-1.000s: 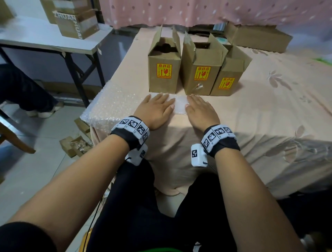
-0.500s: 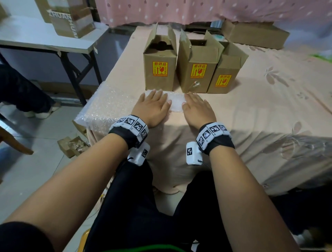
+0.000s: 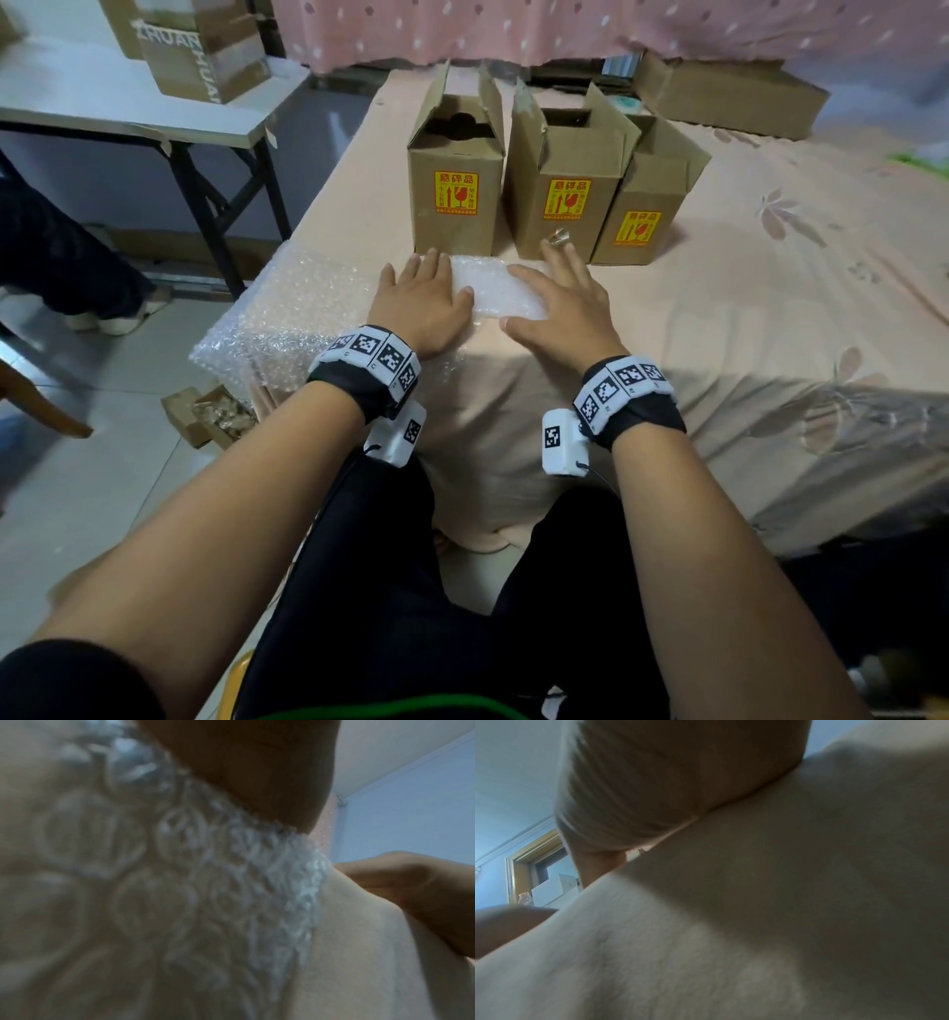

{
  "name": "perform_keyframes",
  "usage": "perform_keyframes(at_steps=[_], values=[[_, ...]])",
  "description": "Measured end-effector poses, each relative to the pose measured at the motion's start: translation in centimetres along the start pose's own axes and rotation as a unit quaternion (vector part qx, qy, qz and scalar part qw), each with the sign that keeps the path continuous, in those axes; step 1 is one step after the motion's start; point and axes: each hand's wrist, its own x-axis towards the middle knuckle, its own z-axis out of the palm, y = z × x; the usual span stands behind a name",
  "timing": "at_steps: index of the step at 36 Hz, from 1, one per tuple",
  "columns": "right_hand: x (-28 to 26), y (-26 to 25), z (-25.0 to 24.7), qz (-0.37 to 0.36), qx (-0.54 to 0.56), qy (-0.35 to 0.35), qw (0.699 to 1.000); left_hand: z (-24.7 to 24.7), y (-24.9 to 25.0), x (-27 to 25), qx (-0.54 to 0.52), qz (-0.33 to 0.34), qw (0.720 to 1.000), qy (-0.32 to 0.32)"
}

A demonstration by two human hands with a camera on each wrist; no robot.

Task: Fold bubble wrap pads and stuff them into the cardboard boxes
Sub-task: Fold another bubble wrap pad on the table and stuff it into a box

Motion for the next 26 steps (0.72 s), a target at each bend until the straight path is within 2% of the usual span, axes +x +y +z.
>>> perform_keyframes(at_steps=[3,6,9,12,14,18,21,23,26], values=[[-0.1,0.1,0.0,-0.003,0.005,0.003,1.000,0.0,-0.1,0.0,-0.004,0.003,1.000,0.008],[0.1,-0.1,0.2,0.017,-0.007,-0.037,0.999,0.0,0.0,-0.1,-0.025,0.002,1.000,0.016],[0.1,-0.2,0.3,0.028,-0.014,-0.051,0.998,-0.2,-0.2,-0.3,-0.093,0.006,0.994,0.051],[0.2,-0.3,0.3,0.030,-0.013,-0.054,0.998,-0.6,-0.4,-0.7,-0.245,0.019,0.960,0.133],[0.2,-0.4,0.3,0.030,-0.014,-0.054,0.998,-0.7,-0.6,-1.0,-0.286,0.046,0.945,0.151],[0.2,-0.4,0.2,0.032,-0.014,-0.049,0.998,-0.7,-0.5,-1.4,-0.245,0.148,0.946,0.155],[0.1,-0.3,0.1,0.031,-0.014,-0.050,0.998,-1.2,-0.3,-1.6,-0.197,0.184,0.939,0.213],[0.1,-0.3,0.1,0.028,-0.009,-0.055,0.998,-1.8,-0.4,-1.4,-0.141,0.160,0.939,0.271],[0.1,-0.2,0.1,0.028,-0.004,-0.055,0.998,-3.0,-0.4,-1.4,0.003,0.022,0.951,0.309]])
